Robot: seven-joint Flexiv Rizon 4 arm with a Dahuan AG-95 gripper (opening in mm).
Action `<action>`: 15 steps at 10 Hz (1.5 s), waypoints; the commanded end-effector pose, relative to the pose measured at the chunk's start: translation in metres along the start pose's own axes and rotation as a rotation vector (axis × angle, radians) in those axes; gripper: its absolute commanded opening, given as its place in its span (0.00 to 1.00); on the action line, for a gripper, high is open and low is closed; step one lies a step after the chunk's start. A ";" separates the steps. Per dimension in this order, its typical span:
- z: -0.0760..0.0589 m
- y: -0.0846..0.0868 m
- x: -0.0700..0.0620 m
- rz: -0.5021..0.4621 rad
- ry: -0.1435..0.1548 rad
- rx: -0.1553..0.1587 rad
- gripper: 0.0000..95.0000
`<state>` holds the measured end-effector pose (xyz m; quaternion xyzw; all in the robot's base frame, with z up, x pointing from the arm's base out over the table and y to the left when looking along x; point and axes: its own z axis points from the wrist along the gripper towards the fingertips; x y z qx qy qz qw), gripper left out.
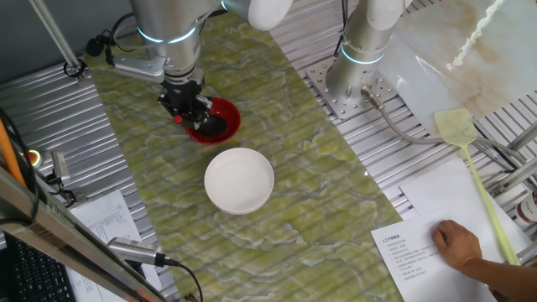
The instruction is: Scoop water with a large spoon from one bowl to another
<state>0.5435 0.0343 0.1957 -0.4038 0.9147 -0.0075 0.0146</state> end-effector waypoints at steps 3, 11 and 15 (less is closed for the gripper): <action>0.001 0.000 -0.001 0.015 0.000 0.000 0.00; 0.004 0.003 -0.004 0.035 0.001 0.004 0.00; 0.007 0.003 -0.003 0.032 0.002 0.006 0.00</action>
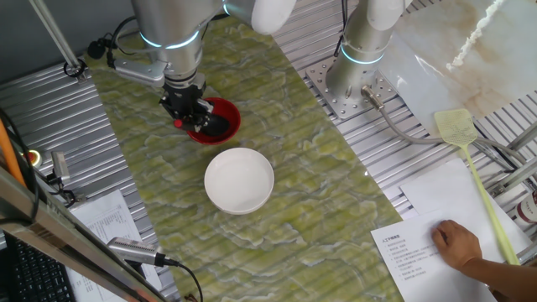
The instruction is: Scoop water with a large spoon from one bowl to another
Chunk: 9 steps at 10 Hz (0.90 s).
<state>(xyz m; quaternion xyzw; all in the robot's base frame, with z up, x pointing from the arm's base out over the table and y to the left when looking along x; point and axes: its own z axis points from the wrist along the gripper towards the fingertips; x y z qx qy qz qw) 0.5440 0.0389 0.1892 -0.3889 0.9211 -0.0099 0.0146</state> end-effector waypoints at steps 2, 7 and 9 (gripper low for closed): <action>0.004 0.000 0.001 0.001 -0.003 0.002 0.00; 0.007 0.003 -0.003 0.001 0.003 -0.001 0.00; 0.008 0.004 -0.004 0.002 0.004 -0.001 0.00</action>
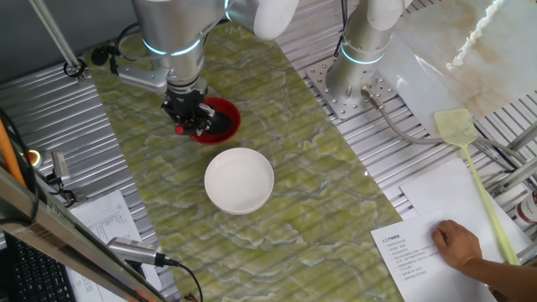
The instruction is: Scoop water with a large spoon from one bowl to another
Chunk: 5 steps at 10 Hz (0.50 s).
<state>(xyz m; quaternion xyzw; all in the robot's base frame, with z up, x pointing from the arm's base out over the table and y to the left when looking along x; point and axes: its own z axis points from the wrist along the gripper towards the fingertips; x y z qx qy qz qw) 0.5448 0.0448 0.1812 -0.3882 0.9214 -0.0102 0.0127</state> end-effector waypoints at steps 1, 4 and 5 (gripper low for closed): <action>0.000 0.001 0.000 0.000 -0.001 0.000 0.00; 0.000 0.001 0.000 -0.001 0.000 0.001 0.00; 0.000 0.001 0.000 0.003 -0.004 0.000 0.00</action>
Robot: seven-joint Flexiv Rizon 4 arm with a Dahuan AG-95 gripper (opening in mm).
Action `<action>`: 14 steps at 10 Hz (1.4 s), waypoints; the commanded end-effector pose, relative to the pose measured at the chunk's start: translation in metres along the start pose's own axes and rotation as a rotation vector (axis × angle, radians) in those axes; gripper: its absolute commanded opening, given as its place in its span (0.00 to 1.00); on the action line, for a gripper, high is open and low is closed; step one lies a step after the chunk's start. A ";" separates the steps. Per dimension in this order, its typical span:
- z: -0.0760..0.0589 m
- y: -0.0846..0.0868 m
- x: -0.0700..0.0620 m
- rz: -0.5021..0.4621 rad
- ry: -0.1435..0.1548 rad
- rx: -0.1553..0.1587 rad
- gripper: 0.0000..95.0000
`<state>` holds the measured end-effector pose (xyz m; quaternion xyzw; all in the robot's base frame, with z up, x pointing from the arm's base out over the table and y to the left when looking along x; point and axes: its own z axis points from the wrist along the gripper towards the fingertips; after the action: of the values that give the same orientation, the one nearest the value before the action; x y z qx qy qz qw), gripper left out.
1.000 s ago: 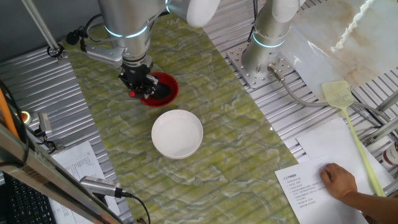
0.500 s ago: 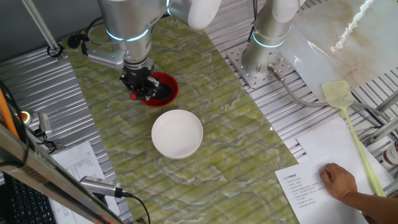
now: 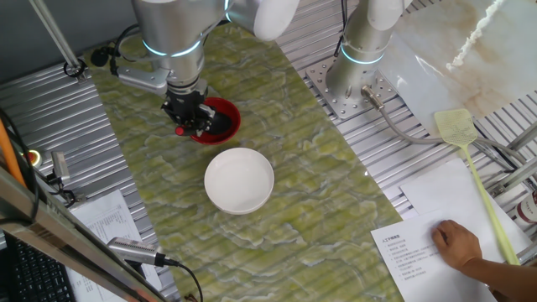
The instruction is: Scoop water with a large spoon from one bowl to another
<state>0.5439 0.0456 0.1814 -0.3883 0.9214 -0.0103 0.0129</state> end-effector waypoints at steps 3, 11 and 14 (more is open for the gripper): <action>0.000 0.000 0.000 0.001 -0.004 -0.002 0.00; 0.002 0.001 -0.001 0.009 0.008 -0.013 0.20; 0.003 0.001 -0.001 0.007 0.005 -0.011 0.20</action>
<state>0.5442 0.0468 0.1779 -0.3850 0.9229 -0.0070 0.0088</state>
